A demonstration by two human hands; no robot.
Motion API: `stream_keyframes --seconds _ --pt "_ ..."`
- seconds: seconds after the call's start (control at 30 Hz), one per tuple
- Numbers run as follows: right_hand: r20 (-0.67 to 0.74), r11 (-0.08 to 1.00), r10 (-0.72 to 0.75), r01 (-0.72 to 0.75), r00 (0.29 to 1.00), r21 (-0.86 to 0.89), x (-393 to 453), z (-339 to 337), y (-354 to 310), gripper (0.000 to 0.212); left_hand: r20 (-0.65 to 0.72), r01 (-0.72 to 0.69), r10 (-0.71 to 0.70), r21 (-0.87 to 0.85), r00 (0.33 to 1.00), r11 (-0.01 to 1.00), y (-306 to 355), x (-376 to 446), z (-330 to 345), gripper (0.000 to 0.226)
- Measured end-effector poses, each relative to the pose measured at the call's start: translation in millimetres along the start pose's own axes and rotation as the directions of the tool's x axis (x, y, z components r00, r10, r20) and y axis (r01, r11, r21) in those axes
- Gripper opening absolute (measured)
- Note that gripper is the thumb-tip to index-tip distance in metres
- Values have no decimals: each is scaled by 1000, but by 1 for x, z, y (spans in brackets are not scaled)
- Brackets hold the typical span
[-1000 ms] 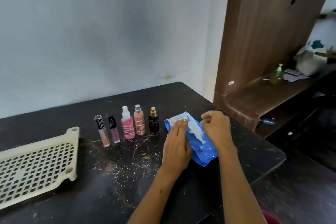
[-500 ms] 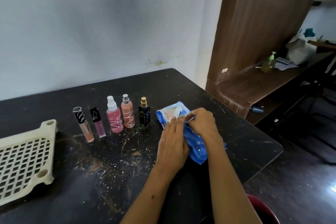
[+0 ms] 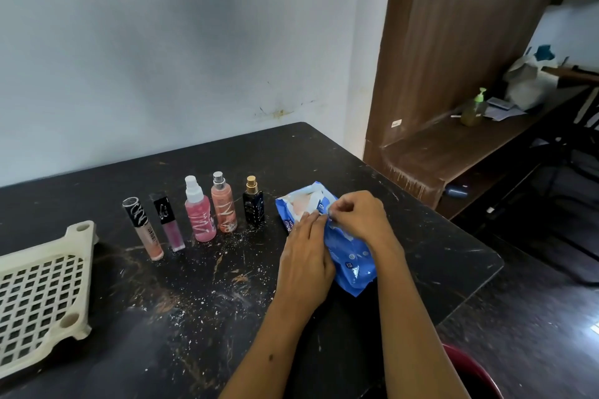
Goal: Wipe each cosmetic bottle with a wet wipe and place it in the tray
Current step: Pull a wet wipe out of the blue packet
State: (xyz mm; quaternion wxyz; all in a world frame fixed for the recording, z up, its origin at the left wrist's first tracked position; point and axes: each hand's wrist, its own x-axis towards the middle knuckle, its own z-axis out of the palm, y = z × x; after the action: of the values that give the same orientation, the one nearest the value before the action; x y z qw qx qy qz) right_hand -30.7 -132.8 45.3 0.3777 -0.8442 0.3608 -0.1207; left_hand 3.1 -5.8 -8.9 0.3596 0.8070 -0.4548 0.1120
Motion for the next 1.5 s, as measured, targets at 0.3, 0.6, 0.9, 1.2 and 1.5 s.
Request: stream_keyframes --seconds 0.3,0.6,0.9,1.2,1.5 --pt "-215 914 63 30 975 404 -1 -14 -4 9 -15 -13 12 -28 1000 1000 -2 -2 2 51" --pt "34 595 61 -64 998 801 -8 -12 -3 14 -155 93 -197 -506 968 857 3 2 -12 38" --pt "111 636 -60 -47 992 770 -13 5 0 10 -6 267 -441 -790 897 552 2 9 -13 22" --pt "-109 896 -261 282 959 341 -21 -1 -6 13 47 265 -623 -928 781 262 -5 14 -13 20" --pt "71 933 -309 288 948 214 -24 1 -13 20 80 245 -655 -956 751 164 0 15 -19 20"
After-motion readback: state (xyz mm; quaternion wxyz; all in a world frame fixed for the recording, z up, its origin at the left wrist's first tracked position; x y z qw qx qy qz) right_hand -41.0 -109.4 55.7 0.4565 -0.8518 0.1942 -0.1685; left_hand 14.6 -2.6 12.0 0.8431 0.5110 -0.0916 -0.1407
